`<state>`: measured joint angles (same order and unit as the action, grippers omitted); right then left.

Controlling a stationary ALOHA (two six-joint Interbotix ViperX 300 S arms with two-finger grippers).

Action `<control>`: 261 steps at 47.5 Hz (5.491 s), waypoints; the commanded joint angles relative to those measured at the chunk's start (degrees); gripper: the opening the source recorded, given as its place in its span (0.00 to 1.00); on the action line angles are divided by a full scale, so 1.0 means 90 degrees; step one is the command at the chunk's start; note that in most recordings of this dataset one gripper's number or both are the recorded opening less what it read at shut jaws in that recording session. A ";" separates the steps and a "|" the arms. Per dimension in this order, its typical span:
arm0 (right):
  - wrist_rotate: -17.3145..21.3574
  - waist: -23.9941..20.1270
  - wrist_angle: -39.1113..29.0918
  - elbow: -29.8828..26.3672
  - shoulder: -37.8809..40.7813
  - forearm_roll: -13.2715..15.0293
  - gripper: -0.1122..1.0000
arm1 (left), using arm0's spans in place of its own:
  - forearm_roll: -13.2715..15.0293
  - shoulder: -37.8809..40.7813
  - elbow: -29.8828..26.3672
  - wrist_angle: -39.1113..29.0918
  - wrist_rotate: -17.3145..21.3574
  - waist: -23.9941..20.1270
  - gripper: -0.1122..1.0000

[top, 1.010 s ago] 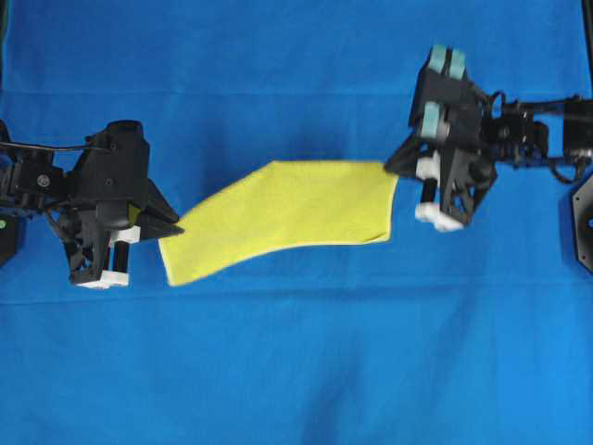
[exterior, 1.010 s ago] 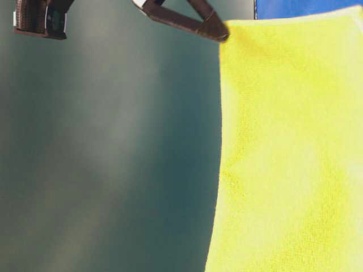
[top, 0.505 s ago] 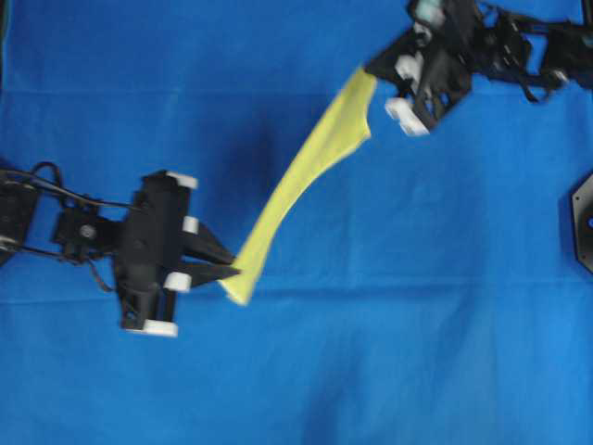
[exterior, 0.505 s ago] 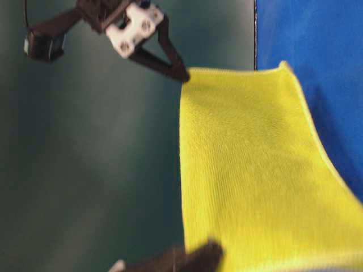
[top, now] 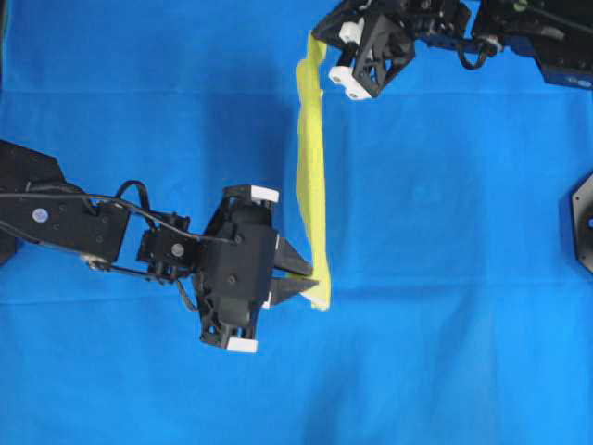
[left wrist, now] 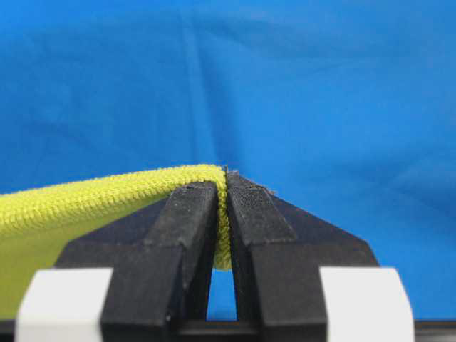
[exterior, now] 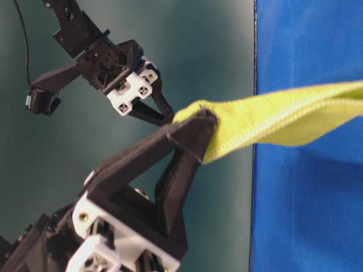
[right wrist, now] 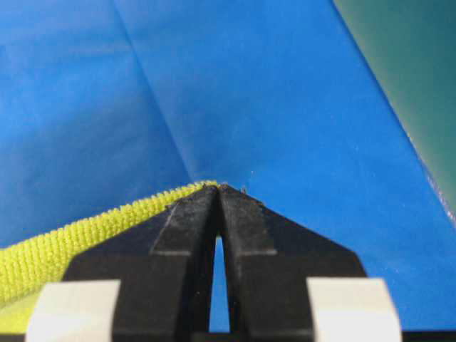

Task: Fold the yellow towel.
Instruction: 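Lift the folded strip and rotate it vertical, left gripper swinging down, then lower the vertical strip onto the table and open both grippers, then retract both grippers outward away from the towel strip, then move both grippers to the strip's top corners and pinch them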

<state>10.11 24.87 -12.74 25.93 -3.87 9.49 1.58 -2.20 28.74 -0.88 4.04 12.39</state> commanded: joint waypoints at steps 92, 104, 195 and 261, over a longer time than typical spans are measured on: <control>-0.0049 0.0088 0.0713 0.0410 0.0762 0.0068 0.12 | 0.0020 0.1318 0.0156 0.1191 -0.0635 0.0039 0.13; -0.0068 0.0078 0.0752 0.0449 0.0771 0.0127 0.12 | 0.0010 0.1338 0.0088 0.1201 -0.0586 0.0000 0.13; 0.0098 -0.0322 0.2734 0.4443 -0.3789 -0.0049 0.62 | 0.0010 -0.3604 0.3721 0.2324 -0.0088 -0.1270 0.76; 0.0049 0.0361 0.1611 0.1797 0.1221 -0.0088 0.62 | 0.0010 0.2070 0.0928 0.3252 0.0088 -0.3877 0.76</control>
<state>10.63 27.86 1.49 43.07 7.38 8.79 1.67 16.00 38.85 27.86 4.75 -21.88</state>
